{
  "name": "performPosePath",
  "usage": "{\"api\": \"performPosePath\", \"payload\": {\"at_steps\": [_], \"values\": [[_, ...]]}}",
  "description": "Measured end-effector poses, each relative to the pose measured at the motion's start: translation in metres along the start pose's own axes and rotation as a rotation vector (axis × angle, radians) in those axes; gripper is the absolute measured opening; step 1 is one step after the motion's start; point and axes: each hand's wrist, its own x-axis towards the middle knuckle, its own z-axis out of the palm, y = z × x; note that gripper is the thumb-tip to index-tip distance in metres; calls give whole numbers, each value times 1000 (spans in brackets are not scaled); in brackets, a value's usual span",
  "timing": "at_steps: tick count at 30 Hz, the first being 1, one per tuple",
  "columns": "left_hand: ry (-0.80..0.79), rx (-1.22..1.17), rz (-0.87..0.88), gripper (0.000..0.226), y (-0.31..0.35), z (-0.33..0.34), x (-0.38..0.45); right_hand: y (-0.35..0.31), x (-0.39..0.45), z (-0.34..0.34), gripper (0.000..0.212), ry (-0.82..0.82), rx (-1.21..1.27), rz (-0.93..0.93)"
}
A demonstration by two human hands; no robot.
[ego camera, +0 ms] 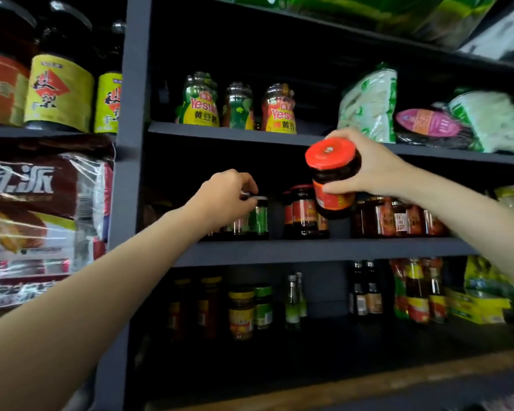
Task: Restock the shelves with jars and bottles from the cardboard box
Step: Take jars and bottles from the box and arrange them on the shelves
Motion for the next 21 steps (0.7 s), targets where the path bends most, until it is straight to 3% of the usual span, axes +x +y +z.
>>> {"api": "performPosePath", "payload": {"at_steps": [8,14,18,21], "values": [[-184,71,-19,20,37,49,48,101,-3,-3,70,-42,-104,31],[-315,80,-77,33,74,102,94,171,41,7,65,-1,65,289],[-403,154,-126,38,80,124,110,210,72,30,86,-80,149,452],[-436,199,-147,40,77,133,117,215,86,42,91,-147,67,429]]}}
